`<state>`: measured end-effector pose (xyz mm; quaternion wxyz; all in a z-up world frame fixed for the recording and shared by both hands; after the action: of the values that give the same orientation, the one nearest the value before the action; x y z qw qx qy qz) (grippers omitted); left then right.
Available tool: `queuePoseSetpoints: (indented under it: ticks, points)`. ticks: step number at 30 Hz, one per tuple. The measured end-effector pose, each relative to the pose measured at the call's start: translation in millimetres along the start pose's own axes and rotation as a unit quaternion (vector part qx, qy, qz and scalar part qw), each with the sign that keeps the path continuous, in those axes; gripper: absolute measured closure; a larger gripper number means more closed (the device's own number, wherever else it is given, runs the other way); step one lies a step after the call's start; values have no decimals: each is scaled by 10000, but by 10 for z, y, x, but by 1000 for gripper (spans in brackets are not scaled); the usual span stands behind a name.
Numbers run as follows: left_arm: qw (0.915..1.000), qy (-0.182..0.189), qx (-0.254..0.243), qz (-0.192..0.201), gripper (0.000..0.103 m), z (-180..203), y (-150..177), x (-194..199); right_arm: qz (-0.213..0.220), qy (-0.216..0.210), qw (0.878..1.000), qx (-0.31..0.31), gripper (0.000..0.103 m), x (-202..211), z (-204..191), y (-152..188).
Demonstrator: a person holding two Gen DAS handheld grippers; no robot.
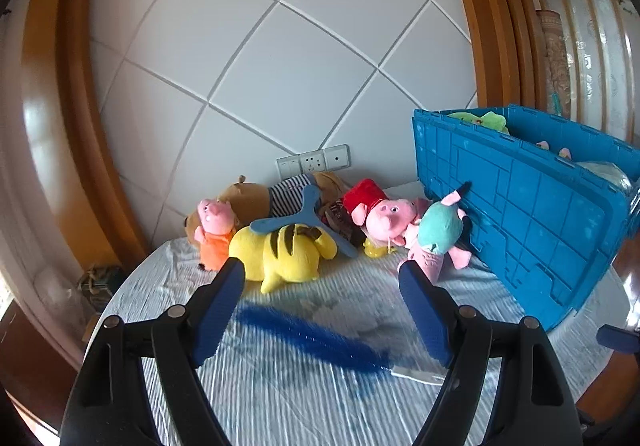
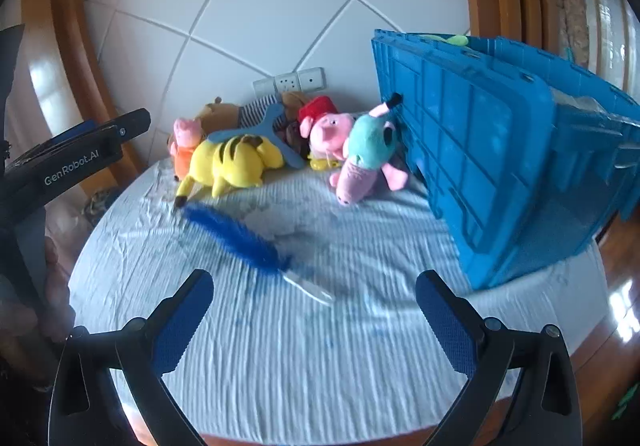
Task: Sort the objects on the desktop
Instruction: 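Open the right gripper to drop the frog into the crate, then lower the right gripper to the blue feather duster and grasp its handle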
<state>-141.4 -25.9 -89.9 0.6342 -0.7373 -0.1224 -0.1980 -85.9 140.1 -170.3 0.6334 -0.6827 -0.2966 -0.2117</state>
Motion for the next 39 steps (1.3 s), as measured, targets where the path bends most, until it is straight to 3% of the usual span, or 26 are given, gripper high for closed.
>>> queuePoseSetpoints:
  ticks: [14,39]
  points:
    - [9994,-178,300,44,24,437,224,321,-65,57,9991,423,1,181,364,90]
    - [9977,-564,383,-41,24,105,343,323,-111,-418,9961,767,1,-28,-104,10]
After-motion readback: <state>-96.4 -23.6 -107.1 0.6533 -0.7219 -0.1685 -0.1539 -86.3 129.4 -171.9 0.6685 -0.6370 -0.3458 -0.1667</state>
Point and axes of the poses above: each gripper's, at about its wrist camera, not at the fingertips, and x roughly against the way its jaws point, z to its right, y to its underside, the point moved 4 cm from there along -x, roughly the way its jaws point, and after that the axes turned 5 degrees about y, right-handed, at the moved point
